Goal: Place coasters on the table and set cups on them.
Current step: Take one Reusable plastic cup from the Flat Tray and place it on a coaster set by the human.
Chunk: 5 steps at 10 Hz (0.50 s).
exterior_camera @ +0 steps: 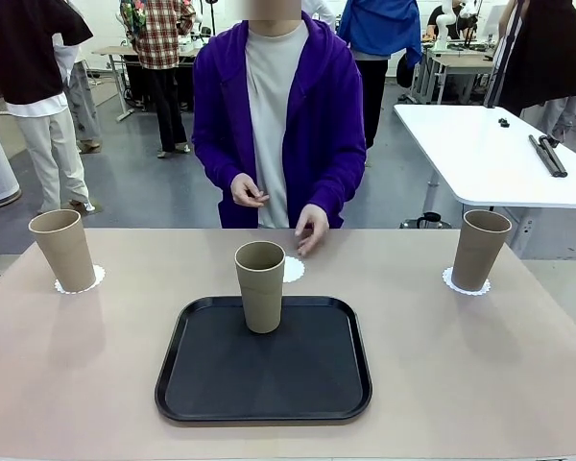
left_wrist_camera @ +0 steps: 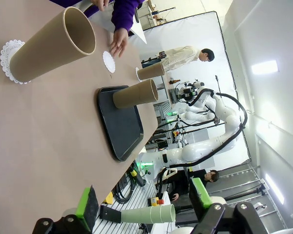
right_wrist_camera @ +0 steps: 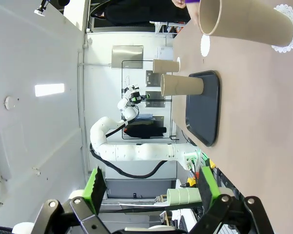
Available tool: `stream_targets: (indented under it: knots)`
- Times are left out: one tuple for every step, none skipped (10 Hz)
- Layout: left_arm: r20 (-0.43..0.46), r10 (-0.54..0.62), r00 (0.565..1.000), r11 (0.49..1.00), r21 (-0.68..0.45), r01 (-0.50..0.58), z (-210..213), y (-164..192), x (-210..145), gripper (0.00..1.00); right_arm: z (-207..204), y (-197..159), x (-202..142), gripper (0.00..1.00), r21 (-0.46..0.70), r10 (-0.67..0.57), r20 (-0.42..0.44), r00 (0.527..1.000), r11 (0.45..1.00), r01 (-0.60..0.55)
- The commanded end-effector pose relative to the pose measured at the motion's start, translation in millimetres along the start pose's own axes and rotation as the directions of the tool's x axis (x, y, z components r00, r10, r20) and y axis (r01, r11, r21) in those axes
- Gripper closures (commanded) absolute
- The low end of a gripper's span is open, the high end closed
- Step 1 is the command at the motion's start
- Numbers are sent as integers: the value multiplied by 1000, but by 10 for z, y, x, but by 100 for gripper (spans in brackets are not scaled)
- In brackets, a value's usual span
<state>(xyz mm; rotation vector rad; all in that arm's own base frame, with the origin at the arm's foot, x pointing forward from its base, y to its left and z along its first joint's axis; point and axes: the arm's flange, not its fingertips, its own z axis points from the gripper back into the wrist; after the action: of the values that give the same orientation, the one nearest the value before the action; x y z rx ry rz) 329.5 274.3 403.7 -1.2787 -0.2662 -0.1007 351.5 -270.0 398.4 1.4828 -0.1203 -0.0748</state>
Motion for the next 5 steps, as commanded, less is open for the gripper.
stream_targets:
  knots:
    - [7,-2,1000,1000,-7,2,13,-24,6,0,1,2,-7,0,14,0,-1,1000,1000,0]
    - [7,-2,1000,1000,-7,2,13,-24,6,0,1,2,-7,0,14,0,-1,1000,1000,0]
    - [7,-2,1000,1000,-7,2,13,-24,6,0,1,2,-7,0,14,0,-1,1000,1000,0]
    - [7,-2,1000,1000,-7,2,13,-24,6,0,1,2,-7,0,14,0,-1,1000,1000,0]
    - [7,-2,1000,1000,-7,2,13,-24,6,0,1,2,-7,0,14,0,-1,1000,1000,0]
